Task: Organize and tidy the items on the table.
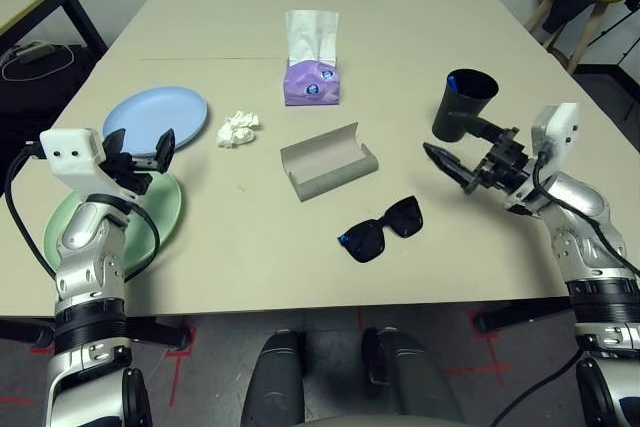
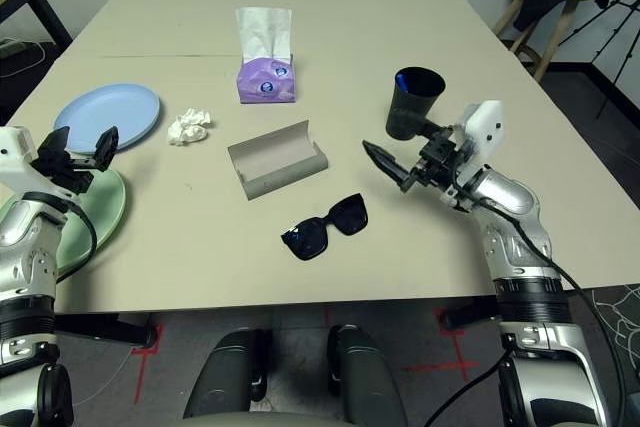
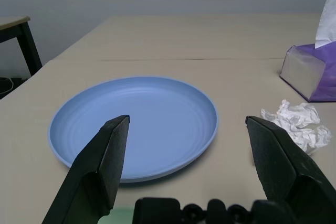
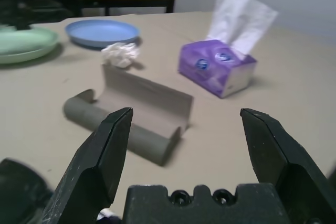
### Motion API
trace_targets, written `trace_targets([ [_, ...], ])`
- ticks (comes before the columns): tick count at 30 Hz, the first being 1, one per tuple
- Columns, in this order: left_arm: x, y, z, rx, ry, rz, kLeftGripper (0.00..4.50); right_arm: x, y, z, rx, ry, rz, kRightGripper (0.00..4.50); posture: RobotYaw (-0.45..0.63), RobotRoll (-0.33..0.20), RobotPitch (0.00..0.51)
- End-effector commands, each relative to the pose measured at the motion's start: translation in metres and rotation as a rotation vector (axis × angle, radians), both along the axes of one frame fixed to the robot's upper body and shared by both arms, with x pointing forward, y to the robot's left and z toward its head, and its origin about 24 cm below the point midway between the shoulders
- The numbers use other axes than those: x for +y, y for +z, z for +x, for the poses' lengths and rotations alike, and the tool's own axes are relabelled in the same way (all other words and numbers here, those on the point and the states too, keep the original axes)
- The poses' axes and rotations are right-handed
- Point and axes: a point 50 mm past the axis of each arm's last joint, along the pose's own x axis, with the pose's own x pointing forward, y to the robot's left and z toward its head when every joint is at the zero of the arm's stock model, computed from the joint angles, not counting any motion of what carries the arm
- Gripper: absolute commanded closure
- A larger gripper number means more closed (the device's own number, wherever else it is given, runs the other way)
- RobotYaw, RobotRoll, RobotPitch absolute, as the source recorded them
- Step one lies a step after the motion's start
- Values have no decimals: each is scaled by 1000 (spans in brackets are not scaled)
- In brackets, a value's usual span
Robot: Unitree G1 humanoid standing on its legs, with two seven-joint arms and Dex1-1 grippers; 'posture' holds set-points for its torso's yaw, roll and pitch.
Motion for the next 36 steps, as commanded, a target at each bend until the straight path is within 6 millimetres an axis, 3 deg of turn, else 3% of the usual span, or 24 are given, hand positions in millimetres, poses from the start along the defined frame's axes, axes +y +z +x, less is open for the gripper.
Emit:
trace_targets([
  [1, 3, 2, -5, 1, 4, 1, 0, 7, -1, -5, 2, 93, -35, 15, 123, 0, 98],
  [10, 8, 1, -12, 19, 24, 2, 0, 14, -7, -14, 65, 249, -120, 15, 144, 0, 102],
  [19, 23, 9, -20, 129, 67, 29, 0, 15, -11, -12, 65, 277, -126, 15, 172, 0, 103],
  [36, 91, 28, -36, 511, 259, -174, 0, 29, -11, -13, 55, 301, -102, 15, 185, 0, 109],
])
